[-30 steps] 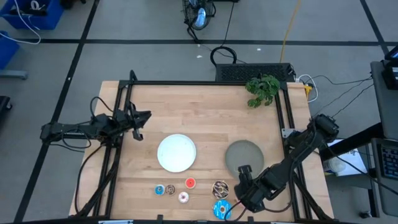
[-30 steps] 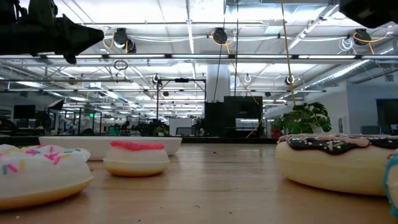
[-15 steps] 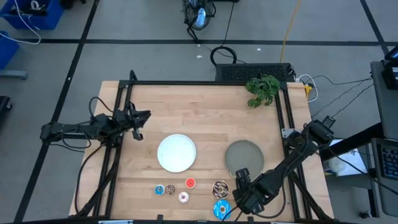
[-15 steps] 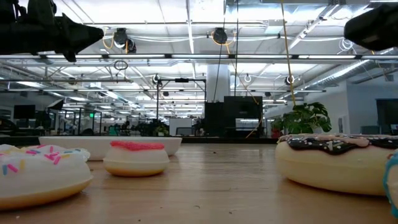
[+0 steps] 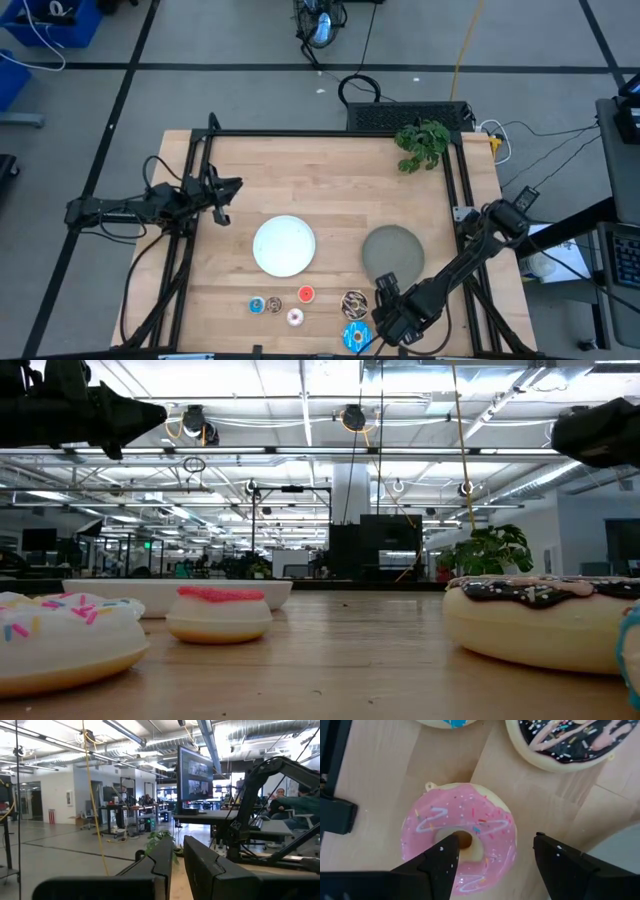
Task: Pick & Place donuts
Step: Put the large pink donut on the gray plate
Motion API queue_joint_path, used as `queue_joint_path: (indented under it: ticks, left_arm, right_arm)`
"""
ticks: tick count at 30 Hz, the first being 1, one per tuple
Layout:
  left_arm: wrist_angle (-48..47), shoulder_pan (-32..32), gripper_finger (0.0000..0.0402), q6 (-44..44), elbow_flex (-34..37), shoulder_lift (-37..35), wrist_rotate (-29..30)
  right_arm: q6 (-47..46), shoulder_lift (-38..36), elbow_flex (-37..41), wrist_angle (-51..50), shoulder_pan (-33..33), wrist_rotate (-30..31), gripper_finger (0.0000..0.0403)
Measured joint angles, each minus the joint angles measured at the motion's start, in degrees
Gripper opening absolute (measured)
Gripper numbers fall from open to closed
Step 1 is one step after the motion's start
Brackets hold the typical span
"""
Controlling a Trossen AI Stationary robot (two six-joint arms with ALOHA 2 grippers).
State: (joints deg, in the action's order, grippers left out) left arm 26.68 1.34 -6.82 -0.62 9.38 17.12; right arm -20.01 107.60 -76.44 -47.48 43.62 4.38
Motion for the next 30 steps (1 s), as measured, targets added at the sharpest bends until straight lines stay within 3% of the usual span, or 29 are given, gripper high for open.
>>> queue_joint_path:
  ticks: [13, 17, 25, 27, 30]
  left_arm:
    - [0.1, 0.0, 0.0051, -0.6, 0.0, 0.0, 0.0]
    - [0.1, 0.0, 0.0051, -2.3, 0.0, 0.0, 0.0]
    - [0.1, 0.0, 0.0051, -3.2, 0.0, 0.0, 0.0]
    - [0.2, 0.0, 0.0051, -3.2, 0.0, 0.0, 0.0]
    - [0.2, 0.0, 0.0051, -2.8, 0.0, 0.0, 0.0]
  right_arm:
    - [2.1, 4.1, 0.0, 0.7, 0.0, -0.5, 0.0222]
    - [0.4, 4.1, 0.4, 0.9, 0.0, -1.5, 0.0171]
    - [0.7, 3.1, 0.6, -0.9, -0.2, -1.7, 0.0030]
    - [0.5, 1.7, 0.7, -1.8, -0.2, -1.7, 0.0012]
    - [-0.6, -1.6, 0.7, -1.9, -0.2, -1.5, 0.0018]
